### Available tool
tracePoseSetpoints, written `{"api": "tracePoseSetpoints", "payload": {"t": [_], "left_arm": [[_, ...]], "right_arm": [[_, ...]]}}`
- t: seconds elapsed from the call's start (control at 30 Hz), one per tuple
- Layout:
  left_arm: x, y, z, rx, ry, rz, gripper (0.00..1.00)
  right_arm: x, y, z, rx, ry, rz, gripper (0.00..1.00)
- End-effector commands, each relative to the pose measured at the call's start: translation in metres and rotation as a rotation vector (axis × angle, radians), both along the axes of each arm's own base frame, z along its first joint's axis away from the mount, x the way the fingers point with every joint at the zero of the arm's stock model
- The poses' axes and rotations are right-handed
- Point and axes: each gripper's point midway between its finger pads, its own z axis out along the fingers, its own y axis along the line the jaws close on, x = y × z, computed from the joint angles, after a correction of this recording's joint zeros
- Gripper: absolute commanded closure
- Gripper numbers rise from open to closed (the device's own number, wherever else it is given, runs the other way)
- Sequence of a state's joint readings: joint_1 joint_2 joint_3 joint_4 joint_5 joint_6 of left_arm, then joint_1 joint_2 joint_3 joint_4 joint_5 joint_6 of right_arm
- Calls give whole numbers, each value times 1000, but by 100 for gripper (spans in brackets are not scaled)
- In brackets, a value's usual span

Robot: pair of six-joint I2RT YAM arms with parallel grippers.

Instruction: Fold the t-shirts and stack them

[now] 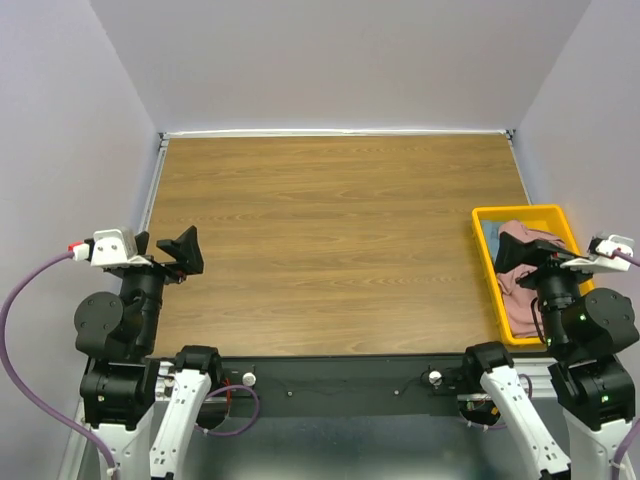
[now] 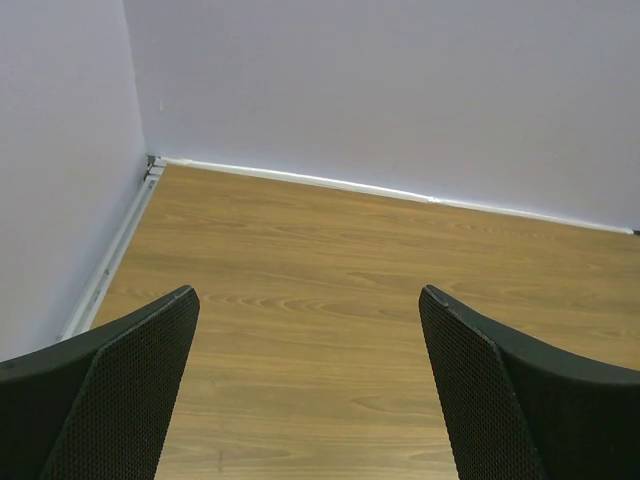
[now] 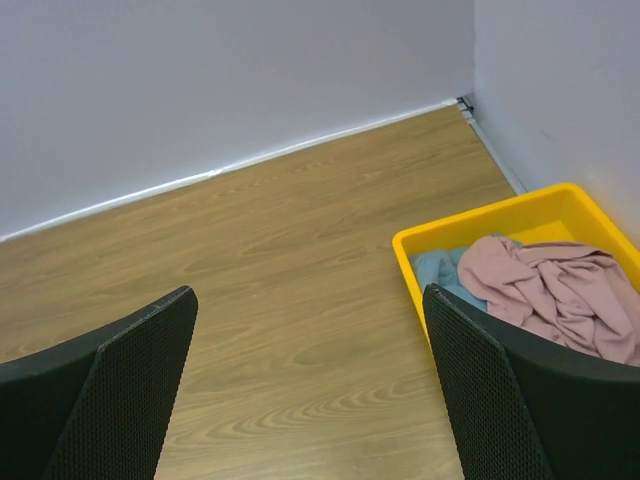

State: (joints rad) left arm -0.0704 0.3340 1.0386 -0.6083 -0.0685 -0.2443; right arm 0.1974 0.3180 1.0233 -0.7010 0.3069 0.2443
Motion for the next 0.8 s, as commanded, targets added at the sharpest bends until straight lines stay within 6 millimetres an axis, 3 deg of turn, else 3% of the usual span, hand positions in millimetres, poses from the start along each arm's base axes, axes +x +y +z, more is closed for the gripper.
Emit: {"api": "tracePoseSetpoints", "payload": {"t": [0.0,0.13,0.33,0.47,0.63,0.73,0.77], "left_arm": [[9,-2,-1,-32,6,-4,1],[15,-8,-9,-55,26,-32,1],[17,-17,-20,-72,34,-78,1],[13,-28,-25,-83,39,-140,1],[8,-38,-34,-90,64,-195,1],[3,-46,-35,-95,69,-236,1],[1,-50,-35,-104,70,-260,1]], "right_arm": [[6,-10,-9,-5,50,-65,0],[23,-5,-11,24,94,-72,0],[62,1,-39,75,246,-118,0],[93,-4,-69,50,385,-205,0],[133,-4,-124,-22,606,-281,0],[141,-22,-143,-67,661,-410,0],[143,-38,-155,-97,702,-488,0]]}}
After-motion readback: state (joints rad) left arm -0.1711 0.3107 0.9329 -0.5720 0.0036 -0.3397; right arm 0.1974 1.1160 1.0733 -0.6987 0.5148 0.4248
